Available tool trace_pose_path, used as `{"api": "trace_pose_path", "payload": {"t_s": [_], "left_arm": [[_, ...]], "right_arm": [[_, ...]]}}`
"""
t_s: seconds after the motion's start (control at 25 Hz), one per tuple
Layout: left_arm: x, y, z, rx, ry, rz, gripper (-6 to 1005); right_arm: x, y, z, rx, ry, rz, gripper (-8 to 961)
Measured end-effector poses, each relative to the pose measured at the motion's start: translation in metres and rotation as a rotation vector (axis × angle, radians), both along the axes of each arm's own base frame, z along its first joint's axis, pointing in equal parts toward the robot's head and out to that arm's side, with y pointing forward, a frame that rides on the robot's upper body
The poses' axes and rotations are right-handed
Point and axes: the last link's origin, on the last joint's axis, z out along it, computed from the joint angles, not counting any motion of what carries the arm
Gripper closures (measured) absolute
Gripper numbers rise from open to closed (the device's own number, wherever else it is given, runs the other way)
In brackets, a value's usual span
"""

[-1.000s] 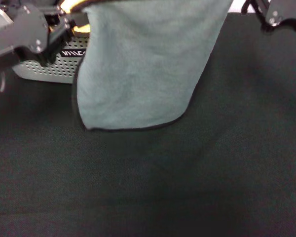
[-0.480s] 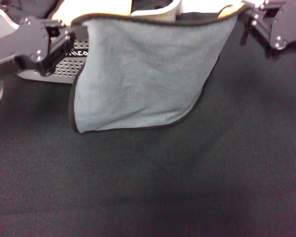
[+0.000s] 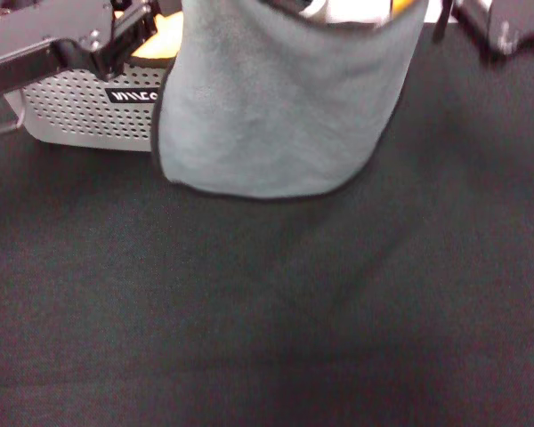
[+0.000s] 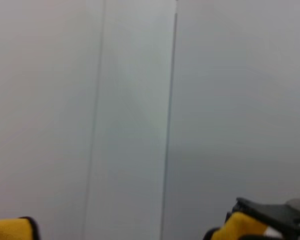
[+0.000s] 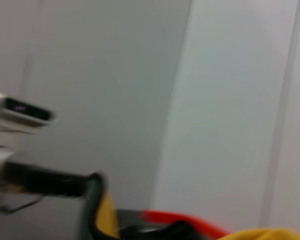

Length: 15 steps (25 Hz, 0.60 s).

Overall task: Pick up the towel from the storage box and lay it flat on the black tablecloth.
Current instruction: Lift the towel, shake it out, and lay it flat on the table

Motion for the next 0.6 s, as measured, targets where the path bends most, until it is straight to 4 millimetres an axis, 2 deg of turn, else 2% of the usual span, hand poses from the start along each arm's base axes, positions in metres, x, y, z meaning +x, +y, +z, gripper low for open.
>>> {"api": "trace_pose_path", "payload": {"t_s": [0.04,0.08,0.2,0.44,0.48,0.56,0.6], "left_arm": [[0.000,-0.003,0.000,-0.013,-0.003,-0.014,981],[0.000,-0.017,0.000,-0.061,-0.010,-0.070,981],[0.000,-0.043,0.004,-0.156,-0.021,-0.180,982],[-0.002,-0.085,0.020,-0.231,-0.013,-0.295,982],[-0.003,-0.095,0.025,-0.258,-0.009,-0.313,982],[-0.005,-0.098,0.025,-0.274,-0.010,-0.301,982],[-0.009,-0.098,0.023,-0.287,-0.011,-0.272,982]], "right_arm": [[0.003,-0.006,-0.002,-0.026,-0.005,0.006,895],[0.005,-0.014,-0.004,-0.053,-0.005,0.018,894],[0.010,-0.043,-0.004,-0.142,0.021,0.077,894],[-0.003,-0.099,0.028,-0.215,0.099,0.211,893],[-0.004,-0.104,0.029,-0.228,0.102,0.213,893],[0.000,-0.107,0.024,-0.263,0.109,0.188,892],[0.005,-0.105,0.015,-0.295,0.108,0.159,892]]}}
